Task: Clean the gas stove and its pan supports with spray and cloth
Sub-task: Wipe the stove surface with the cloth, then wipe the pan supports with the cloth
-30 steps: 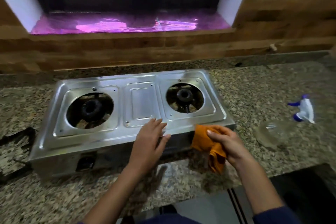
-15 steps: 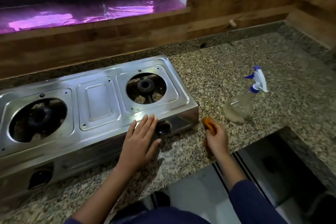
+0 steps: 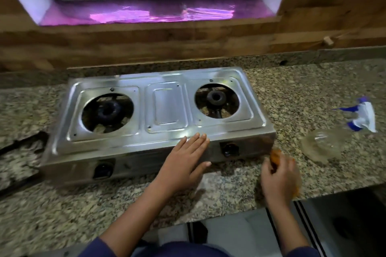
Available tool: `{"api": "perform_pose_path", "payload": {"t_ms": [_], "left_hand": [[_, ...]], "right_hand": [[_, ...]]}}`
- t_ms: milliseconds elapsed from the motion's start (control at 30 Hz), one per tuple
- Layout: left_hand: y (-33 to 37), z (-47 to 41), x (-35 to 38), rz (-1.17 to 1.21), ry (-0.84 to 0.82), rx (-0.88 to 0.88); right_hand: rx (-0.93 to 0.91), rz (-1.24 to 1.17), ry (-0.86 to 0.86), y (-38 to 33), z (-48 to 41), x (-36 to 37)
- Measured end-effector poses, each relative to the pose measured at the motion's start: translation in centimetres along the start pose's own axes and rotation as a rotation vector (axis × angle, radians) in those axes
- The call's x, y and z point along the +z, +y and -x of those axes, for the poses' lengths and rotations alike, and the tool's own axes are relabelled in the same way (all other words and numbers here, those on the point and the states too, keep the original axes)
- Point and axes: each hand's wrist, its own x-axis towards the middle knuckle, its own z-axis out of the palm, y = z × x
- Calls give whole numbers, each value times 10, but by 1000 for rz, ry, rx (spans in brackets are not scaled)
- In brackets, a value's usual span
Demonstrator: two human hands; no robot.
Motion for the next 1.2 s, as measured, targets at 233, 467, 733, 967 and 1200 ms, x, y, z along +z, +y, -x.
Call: {"api": "perform_pose_path", "payload": {"t_ms": [233,467,733,967,1200], "left_hand": [[-73,53,-27,21,-23,50],[-113,93,-44,67,-49,204],[-199,209,-80,141,34,77],[-286,322,-96,194,226,-416],[-330,367,-98,325,268,-1095]], "right_hand": [[363,85,-113,-24,-3,4],[700,-494,133,-127,91,6],[974,-986,-305,-265,236,65],[1173,-1081,-916,-376,315,90],[566,-789,-1172,-450,367,126]]}}
